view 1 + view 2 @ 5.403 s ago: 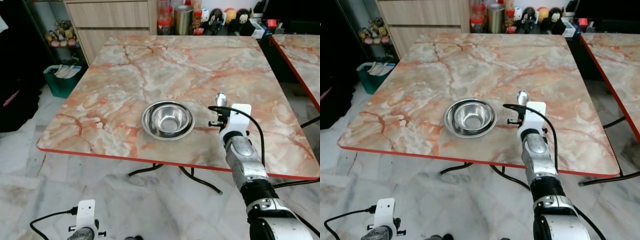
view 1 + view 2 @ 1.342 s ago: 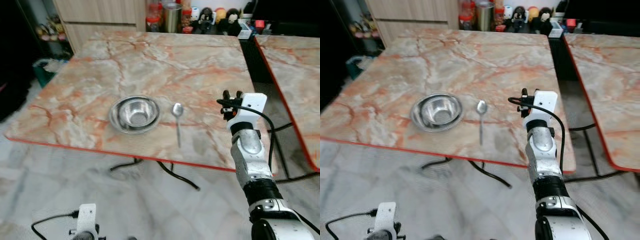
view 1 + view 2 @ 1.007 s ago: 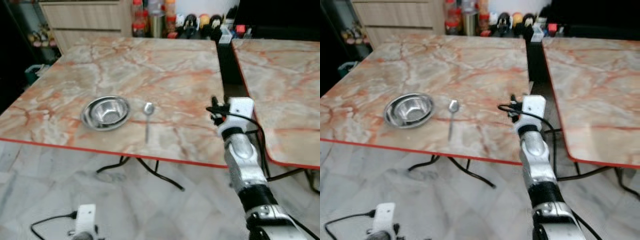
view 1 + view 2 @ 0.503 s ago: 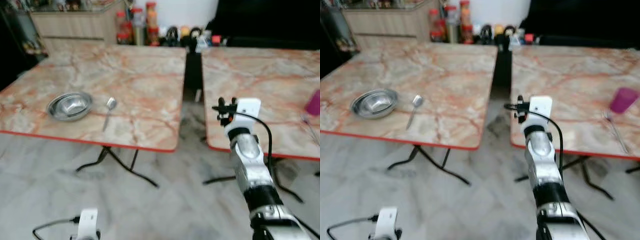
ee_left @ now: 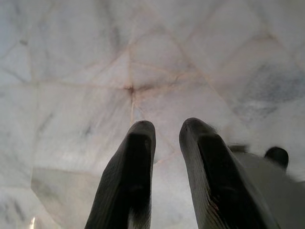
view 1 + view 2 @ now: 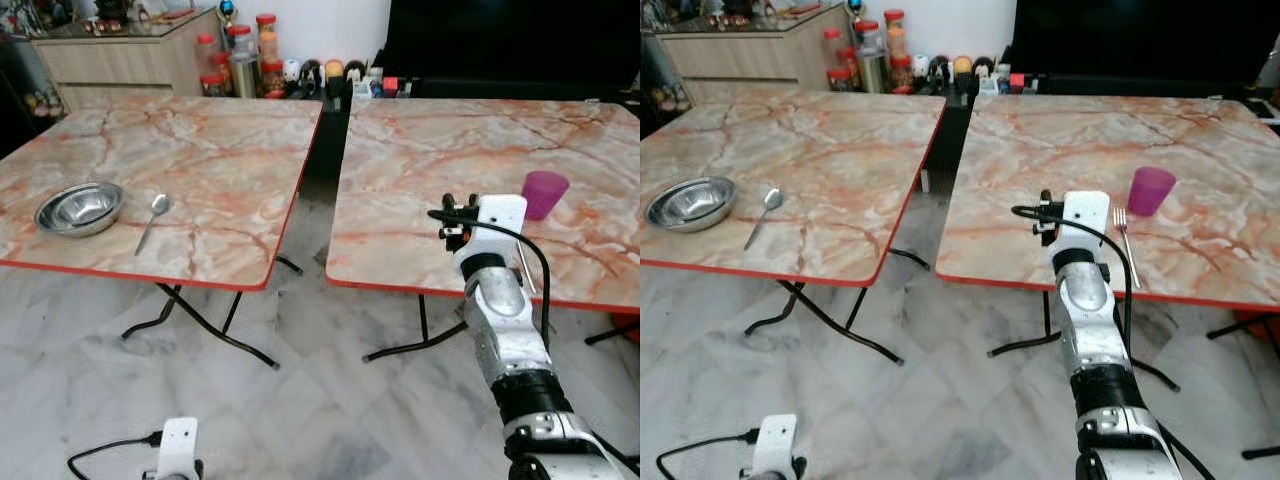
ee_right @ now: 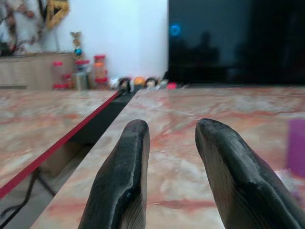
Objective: Setting the table
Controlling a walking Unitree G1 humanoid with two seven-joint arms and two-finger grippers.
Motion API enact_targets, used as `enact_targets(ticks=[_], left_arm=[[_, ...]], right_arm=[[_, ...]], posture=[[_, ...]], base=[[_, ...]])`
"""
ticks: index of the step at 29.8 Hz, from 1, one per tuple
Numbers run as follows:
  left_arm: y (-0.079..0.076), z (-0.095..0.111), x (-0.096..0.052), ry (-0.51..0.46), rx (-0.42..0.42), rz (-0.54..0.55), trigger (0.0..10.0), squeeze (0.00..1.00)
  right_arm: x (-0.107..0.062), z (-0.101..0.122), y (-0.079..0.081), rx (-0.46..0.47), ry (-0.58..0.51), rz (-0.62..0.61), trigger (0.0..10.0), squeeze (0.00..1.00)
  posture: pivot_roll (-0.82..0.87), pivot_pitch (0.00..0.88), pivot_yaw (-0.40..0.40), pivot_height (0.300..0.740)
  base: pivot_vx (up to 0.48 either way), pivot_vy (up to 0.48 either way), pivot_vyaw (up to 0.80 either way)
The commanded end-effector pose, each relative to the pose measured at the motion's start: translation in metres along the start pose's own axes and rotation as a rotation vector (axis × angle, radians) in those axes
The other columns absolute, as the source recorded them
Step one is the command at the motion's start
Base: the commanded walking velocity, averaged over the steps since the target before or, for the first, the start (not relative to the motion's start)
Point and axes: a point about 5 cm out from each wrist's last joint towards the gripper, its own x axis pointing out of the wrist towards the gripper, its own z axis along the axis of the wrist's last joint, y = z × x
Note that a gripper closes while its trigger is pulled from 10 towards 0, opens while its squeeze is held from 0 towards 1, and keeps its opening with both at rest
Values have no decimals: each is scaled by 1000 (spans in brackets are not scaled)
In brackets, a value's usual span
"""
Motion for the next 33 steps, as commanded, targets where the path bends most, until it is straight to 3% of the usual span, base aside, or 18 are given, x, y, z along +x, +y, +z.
enact_targets(ticks=[1, 23, 28, 33], left_arm=[[3, 2, 0, 7, -2, 11, 10000, 0], [1, 8, 1, -10, -30, 9, 10000, 0], [1, 8, 1, -9, -34, 12, 10000, 0], [1, 9, 2, -10, -37, 13, 10000, 0]], right_arm=[[3, 5, 6, 0, -4, 16, 10000, 0], [10, 10, 3, 13, 20, -21, 10000, 0], [11, 8, 3, 5, 44, -16, 10000, 0], [11, 8, 4, 4, 39, -18, 10000, 0]], posture=[[-4, 97, 17, 740], [-5, 152, 20, 740], [-4, 156, 20, 740], [-2, 158, 20, 740]], base=[[337, 0, 0], [0, 0, 0], [0, 0, -713], [0, 0, 0]])
